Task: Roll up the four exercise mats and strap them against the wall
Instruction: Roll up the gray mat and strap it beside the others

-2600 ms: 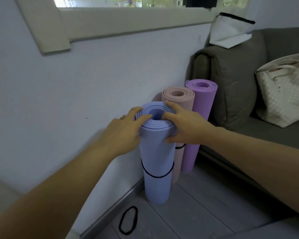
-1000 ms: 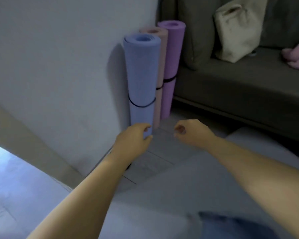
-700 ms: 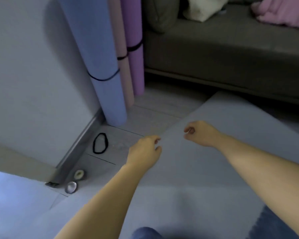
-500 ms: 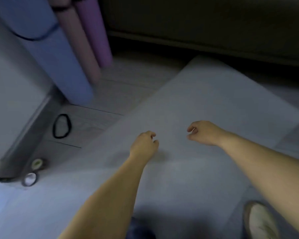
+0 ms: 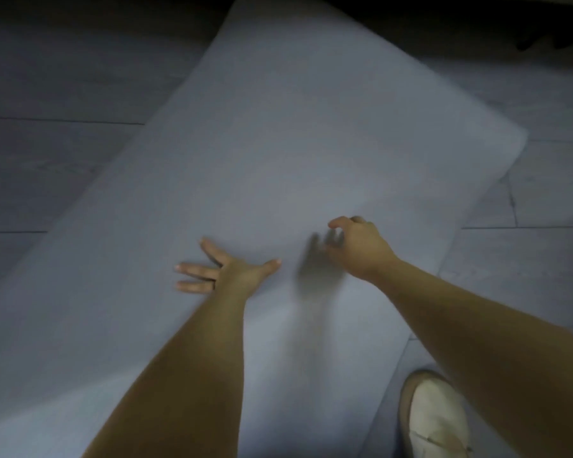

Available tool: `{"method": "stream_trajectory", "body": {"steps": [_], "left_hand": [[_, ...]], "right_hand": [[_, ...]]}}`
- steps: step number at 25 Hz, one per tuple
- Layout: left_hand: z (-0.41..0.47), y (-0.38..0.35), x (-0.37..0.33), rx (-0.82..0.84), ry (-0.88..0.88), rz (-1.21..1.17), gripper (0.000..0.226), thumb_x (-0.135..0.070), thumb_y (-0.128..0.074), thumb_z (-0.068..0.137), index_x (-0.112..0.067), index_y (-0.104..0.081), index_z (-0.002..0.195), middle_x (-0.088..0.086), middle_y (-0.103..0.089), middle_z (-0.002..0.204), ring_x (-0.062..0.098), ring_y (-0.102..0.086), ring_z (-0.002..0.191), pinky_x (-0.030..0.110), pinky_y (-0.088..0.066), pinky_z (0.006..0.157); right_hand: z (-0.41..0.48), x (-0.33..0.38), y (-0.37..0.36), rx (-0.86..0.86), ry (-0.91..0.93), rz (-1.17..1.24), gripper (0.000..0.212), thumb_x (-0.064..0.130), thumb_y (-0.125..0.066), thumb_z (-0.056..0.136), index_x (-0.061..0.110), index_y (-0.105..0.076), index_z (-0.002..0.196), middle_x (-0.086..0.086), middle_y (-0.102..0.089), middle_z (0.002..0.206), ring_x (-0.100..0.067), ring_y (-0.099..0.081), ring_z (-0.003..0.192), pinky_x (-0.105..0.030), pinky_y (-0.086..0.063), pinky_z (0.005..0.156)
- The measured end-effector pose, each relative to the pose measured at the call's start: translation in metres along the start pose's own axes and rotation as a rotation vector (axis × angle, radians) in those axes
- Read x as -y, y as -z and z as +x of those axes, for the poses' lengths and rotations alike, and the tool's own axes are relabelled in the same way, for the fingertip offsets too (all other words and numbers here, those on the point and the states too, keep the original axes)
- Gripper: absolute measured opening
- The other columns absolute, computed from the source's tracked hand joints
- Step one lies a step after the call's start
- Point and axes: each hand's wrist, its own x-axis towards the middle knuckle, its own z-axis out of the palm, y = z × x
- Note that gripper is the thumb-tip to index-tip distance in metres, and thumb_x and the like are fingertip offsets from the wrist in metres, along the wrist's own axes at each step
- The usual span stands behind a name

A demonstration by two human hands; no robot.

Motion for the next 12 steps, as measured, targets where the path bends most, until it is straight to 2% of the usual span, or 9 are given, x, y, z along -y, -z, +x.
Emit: {"method": "stream_trajectory", "body": {"steps": [4,9,12], "left_hand": [[0.003,-0.004,-0.006,-0.055,0.057,-0.017,0.151,-0.071,-0.079,0.044,-0.035,0.030,0.142,0.018,0.043,0.145,0.045,0.033,0.134,0.076,0.000,0.099],[0.008,-0.007,-0.006,-0.048,0.052,-0.012,0.154,-0.073,-0.078,0.039,-0.037,0.032,0.141,0.017,0.044,0.145,0.045,0.033,0.134,0.078,-0.002,0.100],[0.009,-0.017,-0.002,-0.093,0.026,-0.024,0.153,-0.072,-0.079,0.040,-0.038,0.029,0.142,0.016,0.042,0.146,0.045,0.032,0.135,0.078,-0.002,0.100]], "right_hand": [[0.030,-0.007,0.000,-0.232,-0.168,0.235,0.031,0.025,-0.057,0.092,0.012,-0.063,0.119,-0.016,-0.059,0.117,-0.034,-0.052,0.114,-0.036,-0.043,0.091],[0.046,-0.037,0.016,-0.149,-0.344,0.270,0.037,0.030,-0.054,0.094,0.011,-0.057,0.126,-0.018,-0.050,0.128,-0.036,-0.054,0.113,-0.035,-0.043,0.096],[0.044,-0.064,0.023,-0.234,-0.449,0.272,0.045,0.028,-0.055,0.093,0.011,-0.049,0.134,-0.018,-0.039,0.140,-0.036,-0.044,0.125,-0.037,-0.037,0.102]]}}
